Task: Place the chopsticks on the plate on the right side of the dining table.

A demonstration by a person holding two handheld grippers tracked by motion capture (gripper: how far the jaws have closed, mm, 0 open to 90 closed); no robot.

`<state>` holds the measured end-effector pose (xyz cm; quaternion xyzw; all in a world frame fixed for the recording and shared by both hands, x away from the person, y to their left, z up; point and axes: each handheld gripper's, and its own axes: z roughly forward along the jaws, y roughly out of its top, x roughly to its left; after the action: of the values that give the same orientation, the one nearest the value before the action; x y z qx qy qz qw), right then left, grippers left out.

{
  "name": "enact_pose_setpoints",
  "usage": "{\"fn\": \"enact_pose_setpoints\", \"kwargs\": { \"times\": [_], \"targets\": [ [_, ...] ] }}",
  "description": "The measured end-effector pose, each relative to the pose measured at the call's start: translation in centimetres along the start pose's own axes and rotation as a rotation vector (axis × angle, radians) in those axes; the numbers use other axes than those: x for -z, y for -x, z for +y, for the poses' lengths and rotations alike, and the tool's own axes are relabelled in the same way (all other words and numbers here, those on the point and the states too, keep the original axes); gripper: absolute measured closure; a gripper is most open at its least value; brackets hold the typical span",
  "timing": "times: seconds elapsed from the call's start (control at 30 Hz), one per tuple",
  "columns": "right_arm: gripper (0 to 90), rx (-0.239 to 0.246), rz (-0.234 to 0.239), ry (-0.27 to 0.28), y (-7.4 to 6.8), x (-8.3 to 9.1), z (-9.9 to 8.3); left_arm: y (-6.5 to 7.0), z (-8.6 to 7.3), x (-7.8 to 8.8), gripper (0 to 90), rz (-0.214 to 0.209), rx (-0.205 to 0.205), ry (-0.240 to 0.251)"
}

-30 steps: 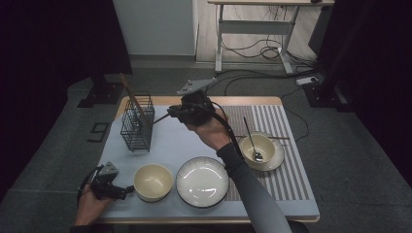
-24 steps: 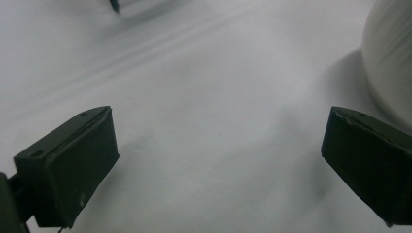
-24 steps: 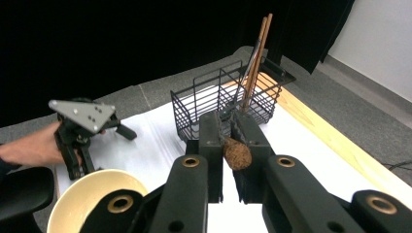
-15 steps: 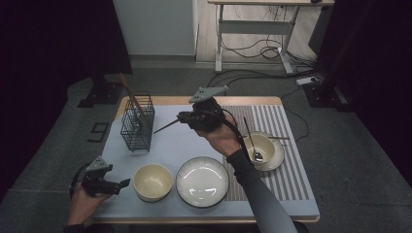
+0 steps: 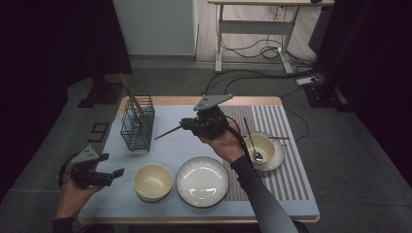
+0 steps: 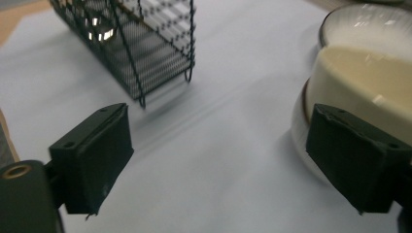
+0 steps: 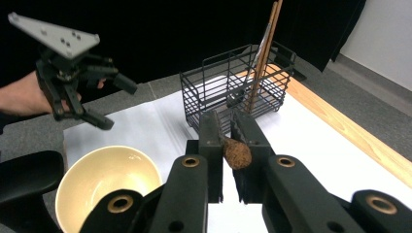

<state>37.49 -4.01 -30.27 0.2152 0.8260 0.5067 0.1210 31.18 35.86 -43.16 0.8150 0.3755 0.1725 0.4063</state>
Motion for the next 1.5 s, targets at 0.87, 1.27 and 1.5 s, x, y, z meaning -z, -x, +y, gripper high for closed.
{"fn": "enact_pose_setpoints", "kwargs": {
  "times": [0.87, 1.27, 1.5],
  "targets": [
    [83.2, -0.001, 0.086, -0.006, -1.6, -1.0, -0.5, 3.4, 7.4, -4.2, 32.9, -0.097, -0.181, -0.002],
    [83.2, -0.002, 0.118, -0.010, -2.4, -1.3, -0.4, 4.5, 7.7, -7.0, 56.1, -0.077, -0.243, -0.051],
    [83.2, -0.003, 0.124, -0.016, -2.7, -1.5, -0.3, 4.5, 7.8, -7.2, 72.0, -0.100, -0.261, -0.062]
  ]
}}
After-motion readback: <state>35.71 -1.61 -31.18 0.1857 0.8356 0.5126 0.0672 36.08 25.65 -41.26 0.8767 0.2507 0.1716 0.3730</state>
